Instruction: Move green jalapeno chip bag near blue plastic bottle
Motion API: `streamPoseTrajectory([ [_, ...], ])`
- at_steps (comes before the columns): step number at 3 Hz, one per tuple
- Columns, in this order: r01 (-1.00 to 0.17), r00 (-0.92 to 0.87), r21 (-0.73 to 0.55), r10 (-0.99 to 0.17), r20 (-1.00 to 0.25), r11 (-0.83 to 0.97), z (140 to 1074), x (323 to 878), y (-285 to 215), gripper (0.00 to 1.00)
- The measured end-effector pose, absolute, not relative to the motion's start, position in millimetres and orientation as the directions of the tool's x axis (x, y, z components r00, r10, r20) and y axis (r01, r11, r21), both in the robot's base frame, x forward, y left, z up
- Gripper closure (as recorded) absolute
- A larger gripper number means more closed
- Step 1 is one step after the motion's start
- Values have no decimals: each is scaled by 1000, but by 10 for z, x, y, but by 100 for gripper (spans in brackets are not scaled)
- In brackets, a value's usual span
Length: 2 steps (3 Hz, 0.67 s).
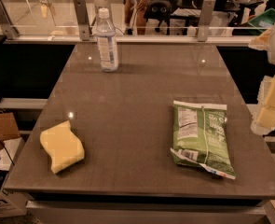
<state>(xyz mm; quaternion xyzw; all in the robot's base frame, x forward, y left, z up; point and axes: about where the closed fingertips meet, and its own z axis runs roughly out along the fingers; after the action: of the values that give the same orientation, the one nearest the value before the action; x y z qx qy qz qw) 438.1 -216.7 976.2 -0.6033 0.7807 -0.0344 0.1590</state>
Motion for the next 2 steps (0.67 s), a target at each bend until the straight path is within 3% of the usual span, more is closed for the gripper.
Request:
streamPoseTrajectory([
  [2,-922,-263,-228,-938,-225,313,9693,4347,-2127,0],
])
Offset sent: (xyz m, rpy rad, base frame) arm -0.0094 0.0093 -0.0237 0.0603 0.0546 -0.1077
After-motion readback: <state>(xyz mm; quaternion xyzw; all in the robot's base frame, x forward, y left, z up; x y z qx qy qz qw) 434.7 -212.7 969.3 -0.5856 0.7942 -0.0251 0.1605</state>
